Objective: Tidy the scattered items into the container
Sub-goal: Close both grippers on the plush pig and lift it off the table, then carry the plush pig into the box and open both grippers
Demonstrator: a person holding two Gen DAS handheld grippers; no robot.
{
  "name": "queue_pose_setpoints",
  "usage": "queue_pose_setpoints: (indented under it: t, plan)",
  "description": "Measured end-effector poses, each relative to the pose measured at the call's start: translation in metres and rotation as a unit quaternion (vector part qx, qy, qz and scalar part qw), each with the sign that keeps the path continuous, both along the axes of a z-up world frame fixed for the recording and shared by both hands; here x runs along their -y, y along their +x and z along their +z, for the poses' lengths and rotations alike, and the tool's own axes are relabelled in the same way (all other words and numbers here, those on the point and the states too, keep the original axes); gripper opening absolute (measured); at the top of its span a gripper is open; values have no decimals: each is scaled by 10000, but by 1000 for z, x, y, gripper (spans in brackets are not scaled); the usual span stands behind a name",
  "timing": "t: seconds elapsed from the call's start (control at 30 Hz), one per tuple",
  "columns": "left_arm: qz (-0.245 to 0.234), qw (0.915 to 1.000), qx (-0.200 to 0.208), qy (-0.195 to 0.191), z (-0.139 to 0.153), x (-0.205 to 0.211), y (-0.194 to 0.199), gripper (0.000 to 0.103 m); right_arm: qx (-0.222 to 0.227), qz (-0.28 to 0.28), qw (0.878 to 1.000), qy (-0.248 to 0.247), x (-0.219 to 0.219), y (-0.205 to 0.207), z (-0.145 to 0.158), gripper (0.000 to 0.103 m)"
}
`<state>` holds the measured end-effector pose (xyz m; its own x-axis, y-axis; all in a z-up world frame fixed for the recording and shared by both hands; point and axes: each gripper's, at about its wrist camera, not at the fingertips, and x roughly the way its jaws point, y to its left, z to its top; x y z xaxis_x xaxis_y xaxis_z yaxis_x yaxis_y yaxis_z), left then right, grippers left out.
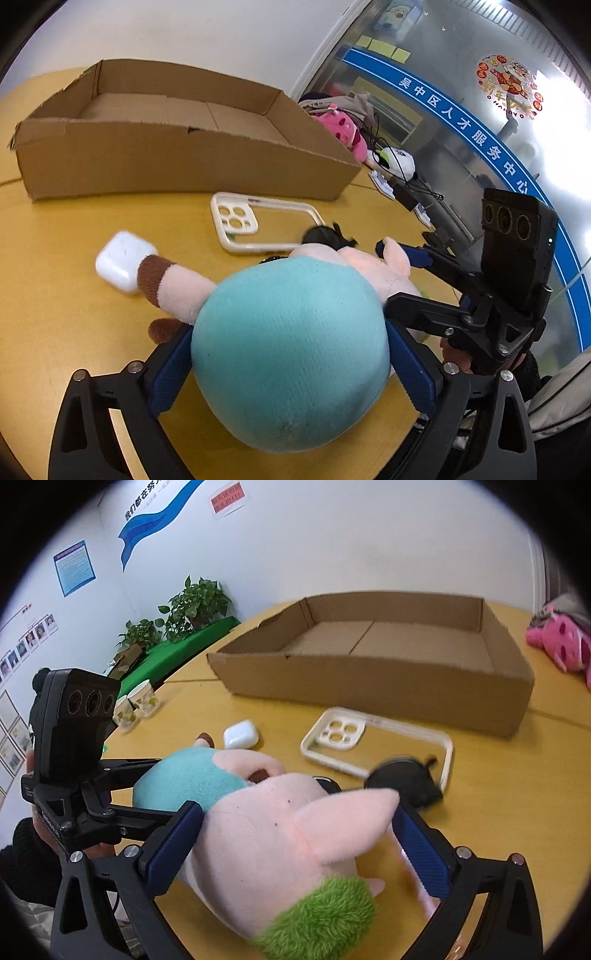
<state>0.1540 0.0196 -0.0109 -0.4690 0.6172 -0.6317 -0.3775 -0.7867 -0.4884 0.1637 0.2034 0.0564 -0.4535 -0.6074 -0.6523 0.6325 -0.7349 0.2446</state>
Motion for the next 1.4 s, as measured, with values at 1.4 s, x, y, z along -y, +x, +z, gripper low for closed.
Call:
queue_pose_setpoints:
  t: [1.4]
  plan:
    - [-586, 9968, -521, 178, 62, -9, 22, 86, -375, 1276, 9841, 1178, 12, 23, 30, 74]
